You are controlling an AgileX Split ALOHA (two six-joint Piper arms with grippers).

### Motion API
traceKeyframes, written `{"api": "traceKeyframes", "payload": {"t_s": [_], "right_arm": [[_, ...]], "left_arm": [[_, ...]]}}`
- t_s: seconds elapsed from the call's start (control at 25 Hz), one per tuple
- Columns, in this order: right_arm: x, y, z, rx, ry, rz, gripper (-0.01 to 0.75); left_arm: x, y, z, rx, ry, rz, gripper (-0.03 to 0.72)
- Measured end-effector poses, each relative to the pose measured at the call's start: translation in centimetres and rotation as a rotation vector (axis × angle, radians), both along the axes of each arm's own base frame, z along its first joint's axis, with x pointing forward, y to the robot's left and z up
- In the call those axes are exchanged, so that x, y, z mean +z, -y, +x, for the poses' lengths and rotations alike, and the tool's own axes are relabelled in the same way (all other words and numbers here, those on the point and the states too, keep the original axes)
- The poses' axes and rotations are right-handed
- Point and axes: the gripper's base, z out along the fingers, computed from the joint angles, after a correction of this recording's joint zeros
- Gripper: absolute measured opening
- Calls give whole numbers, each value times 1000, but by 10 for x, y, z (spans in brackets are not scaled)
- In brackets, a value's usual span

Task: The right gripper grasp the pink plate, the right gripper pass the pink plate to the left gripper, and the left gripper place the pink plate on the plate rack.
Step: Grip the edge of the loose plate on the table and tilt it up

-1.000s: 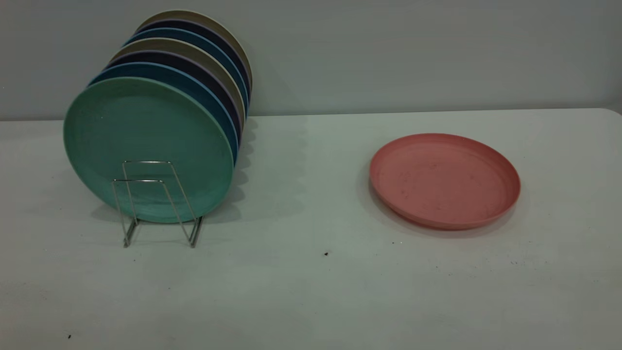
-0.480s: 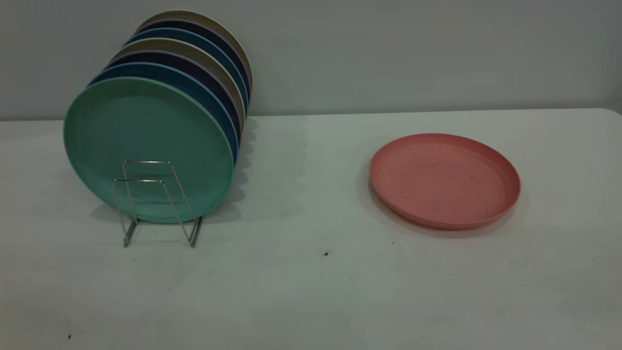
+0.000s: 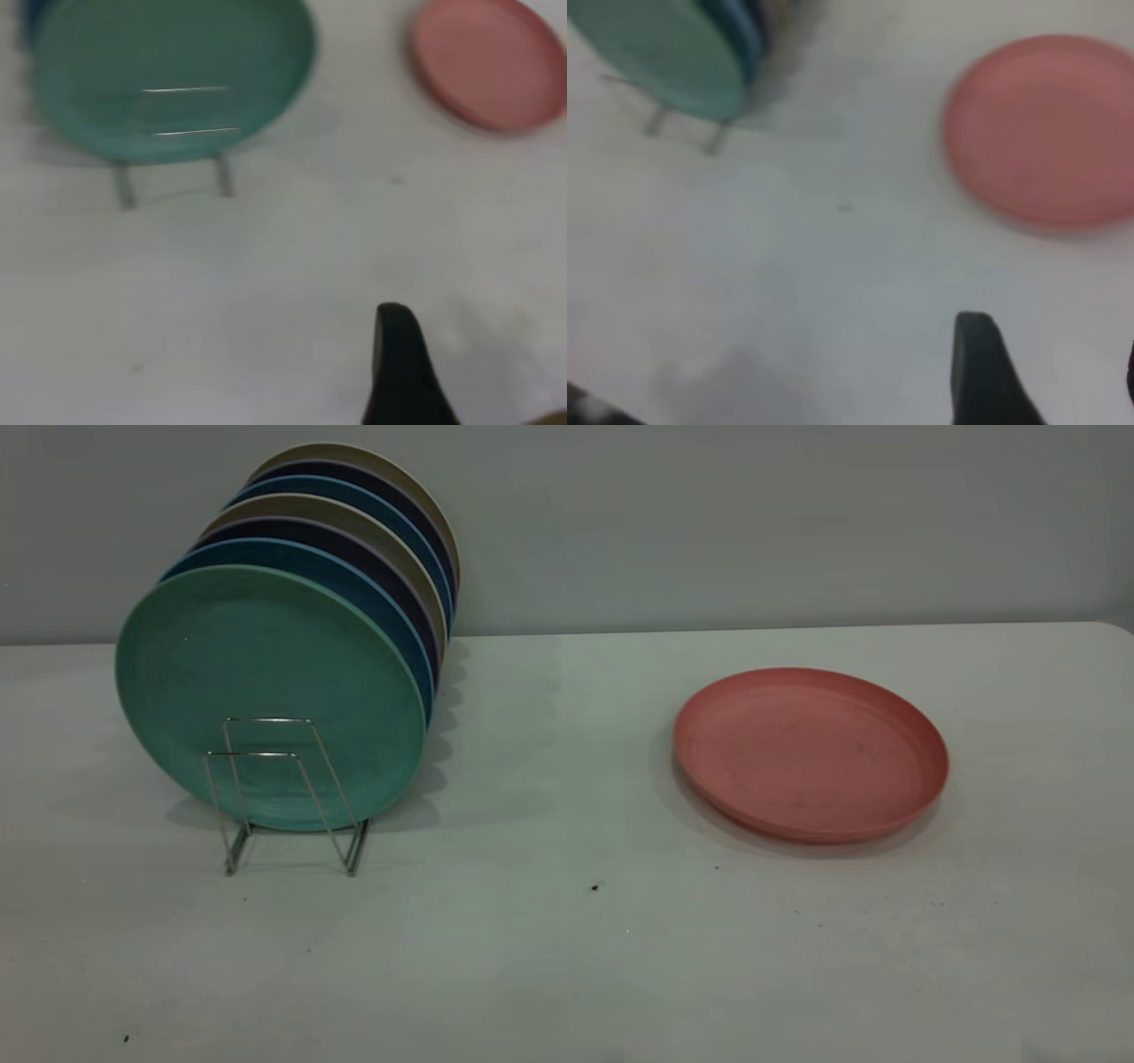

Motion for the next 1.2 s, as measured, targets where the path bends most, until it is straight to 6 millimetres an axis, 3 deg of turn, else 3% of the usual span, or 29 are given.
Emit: {"api": "traceKeyframes", "payload": {"t_s": [0.12,0.32,0.56,0.68,0.76,0.92,1.2], "right_arm": [[-15,-7,46,23,-79,52,408],[-72,-10,122,31,-262,97,408],[-147,26,193,29,-492,237,408],[-179,48,211,25,-565,314,405],[-189,61,219,4,-578,339,401],[-194,82,229,-67,-542,318,390],[-207,96,239,-195,-474,201,389]], "left_arm": [[-4,6,14,-68,-7,-47,505],[-7,11,26,-117,18,-81,515],[-8,11,27,-124,25,-70,515],[-8,11,27,-131,21,-71,515],[-8,11,26,-131,21,-71,515],[-8,11,26,-132,20,-71,515],[-8,11,26,-132,21,-71,515]]}}
